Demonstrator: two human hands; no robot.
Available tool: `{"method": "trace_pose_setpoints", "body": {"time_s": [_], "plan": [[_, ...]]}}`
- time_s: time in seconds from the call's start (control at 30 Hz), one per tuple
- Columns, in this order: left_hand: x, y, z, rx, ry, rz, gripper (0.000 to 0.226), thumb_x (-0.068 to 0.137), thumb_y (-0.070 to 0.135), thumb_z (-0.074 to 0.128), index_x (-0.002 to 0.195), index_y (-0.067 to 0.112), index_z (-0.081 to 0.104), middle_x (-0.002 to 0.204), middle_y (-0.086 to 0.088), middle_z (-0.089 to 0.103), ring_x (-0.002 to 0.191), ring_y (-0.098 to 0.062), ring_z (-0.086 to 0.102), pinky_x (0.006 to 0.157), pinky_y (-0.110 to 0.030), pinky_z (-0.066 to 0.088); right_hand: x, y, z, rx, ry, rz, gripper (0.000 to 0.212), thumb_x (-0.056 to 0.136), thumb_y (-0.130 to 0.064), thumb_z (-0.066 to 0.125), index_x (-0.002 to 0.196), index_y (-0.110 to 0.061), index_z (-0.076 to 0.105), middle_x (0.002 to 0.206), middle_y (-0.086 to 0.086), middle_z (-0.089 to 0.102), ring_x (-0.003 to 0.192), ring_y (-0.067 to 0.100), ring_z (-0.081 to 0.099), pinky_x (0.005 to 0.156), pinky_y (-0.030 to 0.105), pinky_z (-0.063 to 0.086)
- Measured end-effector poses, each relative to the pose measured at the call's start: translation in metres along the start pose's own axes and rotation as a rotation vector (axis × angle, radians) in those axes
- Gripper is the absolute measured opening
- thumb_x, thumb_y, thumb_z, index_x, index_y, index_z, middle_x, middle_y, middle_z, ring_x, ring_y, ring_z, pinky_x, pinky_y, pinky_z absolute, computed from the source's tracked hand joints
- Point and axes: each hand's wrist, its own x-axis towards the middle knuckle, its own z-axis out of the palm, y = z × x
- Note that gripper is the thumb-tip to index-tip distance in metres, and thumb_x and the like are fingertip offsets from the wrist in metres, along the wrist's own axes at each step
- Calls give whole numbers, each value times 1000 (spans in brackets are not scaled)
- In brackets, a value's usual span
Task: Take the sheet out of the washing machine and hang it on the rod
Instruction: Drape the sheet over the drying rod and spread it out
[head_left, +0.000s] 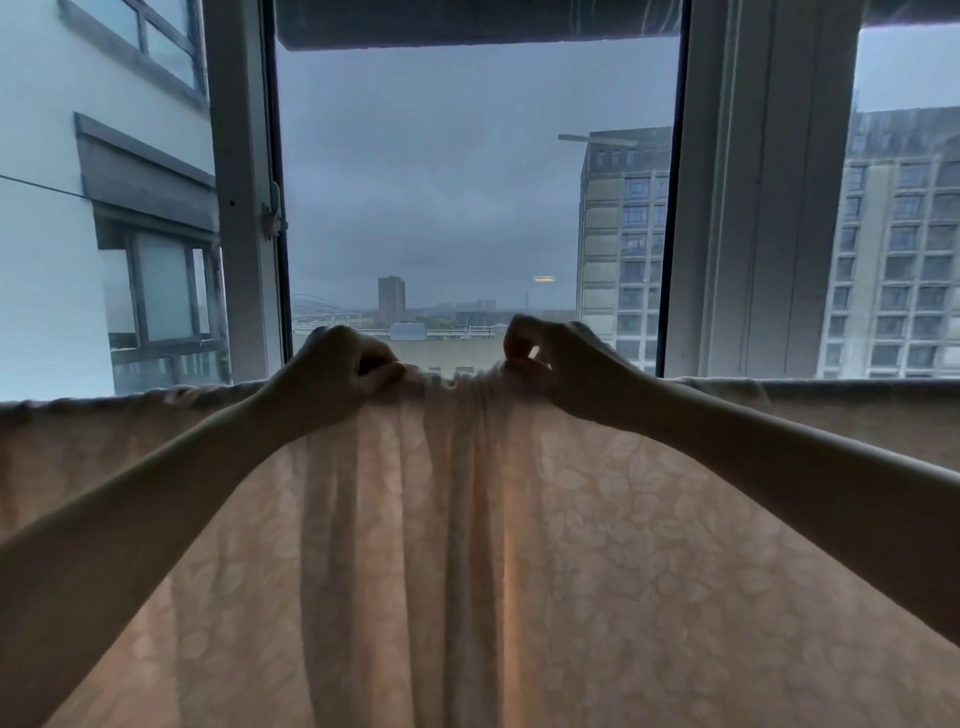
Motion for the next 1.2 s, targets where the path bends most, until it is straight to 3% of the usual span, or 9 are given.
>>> {"method": "trace_pose_setpoints", "body": {"time_s": [0.13, 0.23, 0.37, 0.53, 0.63, 0.77, 0.87, 1.0, 1.2], "plan": [[-13, -30, -16, 58, 165, -88, 12, 88, 13, 66, 89, 5, 75, 82, -9, 74, 66, -13, 60, 77, -24, 44, 6, -8, 2, 92, 216, 118, 9, 89, -21, 55, 84, -26, 51, 79, -2, 63, 72, 18, 62, 68, 44, 55], [-24, -45, -25, 74, 220, -143, 10, 85, 9, 68, 92, 6, 75, 87, -9, 74, 72, -13, 61, 80, -24, 43, 2, -22, 7, 22, 68, 91, 4, 87, -15, 56, 87, -19, 56, 81, -1, 63, 75, 18, 63, 69, 42, 56], [-22, -37, -31, 14, 101, -107, 15, 84, 3, 67, 96, 10, 72, 96, -7, 73, 76, -9, 61, 82, -23, 50, 8, -39, 17, 48, -94, 87, 12, 88, -21, 59, 99, -18, 56, 90, -1, 63, 80, 13, 63, 74, 35, 58], [-18, -11, -27, 10, -118, 31, 36, 86, -4, 56, 111, 17, 70, 111, -1, 70, 100, -9, 64, 92, -20, 46, 11, -46, 22, -6, -54, 92, 14, 89, -27, 64, 97, -16, 63, 91, 0, 66, 76, 4, 60, 68, 19, 52], [-18, -3, -21, -68, -193, 41, 29, 88, 15, 55, 112, 21, 70, 108, 5, 70, 96, -5, 62, 89, -25, 49, 9, -47, 21, -33, 7, 95, 6, 89, -18, 64, 93, -14, 64, 90, 0, 67, 73, 4, 56, 61, 7, 39], [-17, -6, -15, -117, -138, 54, 16, 86, 35, 67, 95, 24, 74, 87, 8, 73, 77, 2, 64, 79, -28, 54, 9, -46, 23, -72, 42, 132, 4, 92, -14, 59, 91, -11, 62, 87, 3, 65, 78, 15, 60, 64, 18, 42], [-16, -11, -17, -143, -32, 9, 9, 85, 24, 68, 86, 20, 76, 79, 5, 74, 73, -3, 65, 77, -23, 50, 9, -47, 28, -78, 29, 146, 7, 95, -15, 53, 92, -11, 58, 84, 0, 60, 76, 14, 59, 67, 21, 46], [-22, -22, -25, -90, 49, -68, 11, 89, 14, 63, 91, 11, 73, 84, 0, 71, 74, -9, 61, 74, -20, 41, 14, -55, 25, -31, 72, 160, 8, 96, -15, 50, 91, -12, 55, 81, -1, 58, 75, 12, 58, 67, 23, 48], [-31, -40, -33, -77, 139, -171, 4, 84, 13, 66, 83, 11, 69, 74, 2, 64, 68, -8, 60, 73, -22, 51, 14, -57, 24, -77, 70, 144, 11, 95, -20, 49, 91, -11, 54, 85, 3, 61, 73, 13, 58, 69, 36, 54]]}}
